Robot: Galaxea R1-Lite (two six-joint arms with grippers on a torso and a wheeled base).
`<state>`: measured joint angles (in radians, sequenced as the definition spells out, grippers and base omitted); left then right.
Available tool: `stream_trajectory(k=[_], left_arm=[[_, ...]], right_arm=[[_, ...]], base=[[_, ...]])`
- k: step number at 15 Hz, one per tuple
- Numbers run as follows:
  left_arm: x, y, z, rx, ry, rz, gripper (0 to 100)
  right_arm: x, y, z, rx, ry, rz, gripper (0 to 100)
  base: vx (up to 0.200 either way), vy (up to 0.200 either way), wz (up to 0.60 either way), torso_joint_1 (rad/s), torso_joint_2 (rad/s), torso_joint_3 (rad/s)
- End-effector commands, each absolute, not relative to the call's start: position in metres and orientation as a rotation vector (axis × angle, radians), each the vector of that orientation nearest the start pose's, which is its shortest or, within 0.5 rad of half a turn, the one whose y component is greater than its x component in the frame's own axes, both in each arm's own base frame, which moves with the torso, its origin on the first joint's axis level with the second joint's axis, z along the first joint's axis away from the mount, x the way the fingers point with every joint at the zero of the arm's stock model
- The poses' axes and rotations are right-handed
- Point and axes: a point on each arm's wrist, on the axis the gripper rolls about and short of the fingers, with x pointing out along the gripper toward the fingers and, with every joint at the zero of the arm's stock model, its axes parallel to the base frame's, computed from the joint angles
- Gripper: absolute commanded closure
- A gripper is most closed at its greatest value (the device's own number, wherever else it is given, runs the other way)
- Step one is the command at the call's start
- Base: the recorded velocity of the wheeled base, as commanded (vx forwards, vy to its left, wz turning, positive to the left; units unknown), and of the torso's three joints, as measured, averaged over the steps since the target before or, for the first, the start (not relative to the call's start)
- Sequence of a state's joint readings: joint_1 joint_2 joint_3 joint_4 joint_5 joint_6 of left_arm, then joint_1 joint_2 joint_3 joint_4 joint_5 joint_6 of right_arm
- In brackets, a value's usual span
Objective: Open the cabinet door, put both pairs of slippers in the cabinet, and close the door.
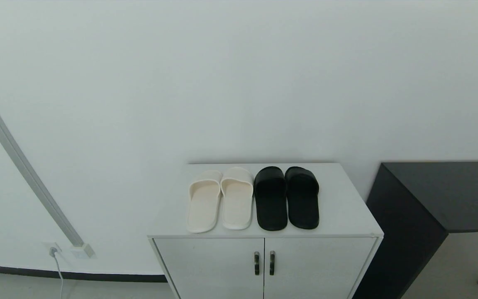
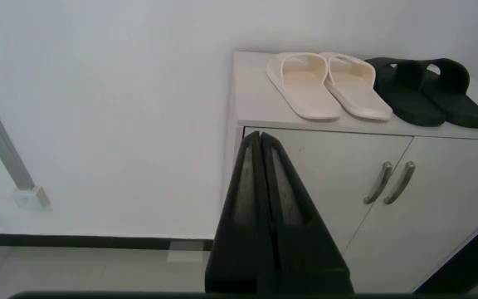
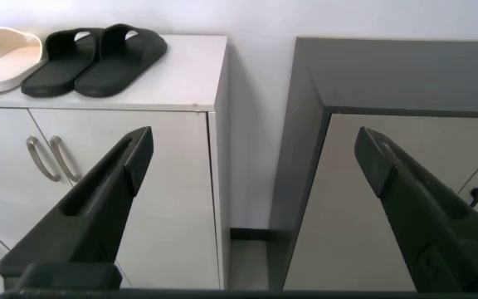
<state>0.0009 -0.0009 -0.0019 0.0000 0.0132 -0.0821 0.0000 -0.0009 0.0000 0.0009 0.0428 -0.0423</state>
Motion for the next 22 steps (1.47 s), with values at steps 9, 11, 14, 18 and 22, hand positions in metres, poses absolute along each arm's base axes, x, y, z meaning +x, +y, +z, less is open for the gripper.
stream_trajectory(k=[9,11,14,18,22], left_arm=[[-0.023,0.0,0.076,-0.081,-0.002,0.015,100],[-0.023,0.0,0.076,-0.081,-0.002,0.015,100],[-0.023,0.0,0.076,-0.078,-0.002,0.018,100],[-0.023,0.0,0.076,-0.08,-0.002,0.014,100],[-0.023,0.0,0.076,-0.08,-0.004,0.012,100]], right_arm=[[-0.023,0.001,0.075,-0.041,-0.001,0.04,0],[-0.023,0.001,0.079,-0.034,-0.007,0.034,0],[-0.023,0.001,0.155,0.072,-0.003,0.049,0],[0.01,0.002,0.139,0.016,0.213,0.102,0],[0.07,0.004,0.162,0.057,0.298,0.134,0]], base=[[0.0,0.0,0.0,0.0,0.0,0.0],[0.0,0.0,0.0,0.0,0.0,0.0],[0.0,0.0,0.0,0.0,0.0,0.0],[0.0,0.0,0.0,0.0,0.0,0.0],[0.0,0.0,0.0,0.0,0.0,0.0]])
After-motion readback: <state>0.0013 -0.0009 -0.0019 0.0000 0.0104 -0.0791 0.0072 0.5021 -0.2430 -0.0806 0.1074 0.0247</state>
